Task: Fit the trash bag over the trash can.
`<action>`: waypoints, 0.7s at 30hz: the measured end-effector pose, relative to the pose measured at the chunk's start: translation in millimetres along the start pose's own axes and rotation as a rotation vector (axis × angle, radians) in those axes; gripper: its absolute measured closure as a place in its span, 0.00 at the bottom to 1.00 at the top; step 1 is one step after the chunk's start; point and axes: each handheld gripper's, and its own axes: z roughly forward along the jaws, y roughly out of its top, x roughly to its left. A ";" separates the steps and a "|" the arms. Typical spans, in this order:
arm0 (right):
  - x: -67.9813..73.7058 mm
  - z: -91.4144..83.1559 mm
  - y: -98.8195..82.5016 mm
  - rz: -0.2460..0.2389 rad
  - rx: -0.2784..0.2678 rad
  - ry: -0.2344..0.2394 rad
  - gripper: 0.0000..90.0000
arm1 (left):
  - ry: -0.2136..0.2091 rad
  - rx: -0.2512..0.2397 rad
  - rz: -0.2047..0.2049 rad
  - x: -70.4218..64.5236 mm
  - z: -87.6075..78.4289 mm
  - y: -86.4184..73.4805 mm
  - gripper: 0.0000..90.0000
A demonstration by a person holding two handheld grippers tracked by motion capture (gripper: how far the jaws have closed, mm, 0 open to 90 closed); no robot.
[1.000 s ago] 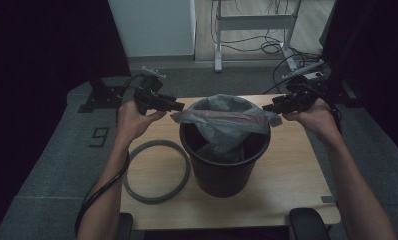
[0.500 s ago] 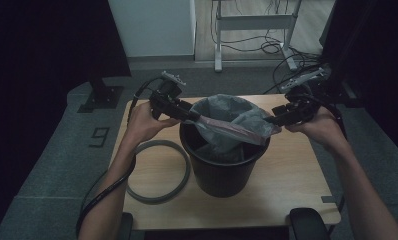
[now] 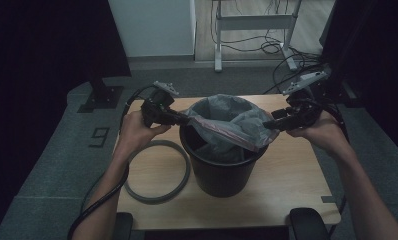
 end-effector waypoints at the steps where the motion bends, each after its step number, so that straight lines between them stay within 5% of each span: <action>1: 0.9 -0.6 -0.2 -0.004 -0.003 0.000 0.46 | -0.002 -0.010 0.000 -1.1 -3.1 -2.0 0.97; 9: 9.3 -5.9 -5.5 -0.020 0.002 0.024 0.50 | -0.010 -0.053 0.012 -14.4 -23.1 -28.0 0.98; 21: 15.6 -5.3 -14.9 -0.032 0.041 0.029 0.52 | -0.087 -0.117 0.011 -20.3 -18.2 -70.1 0.98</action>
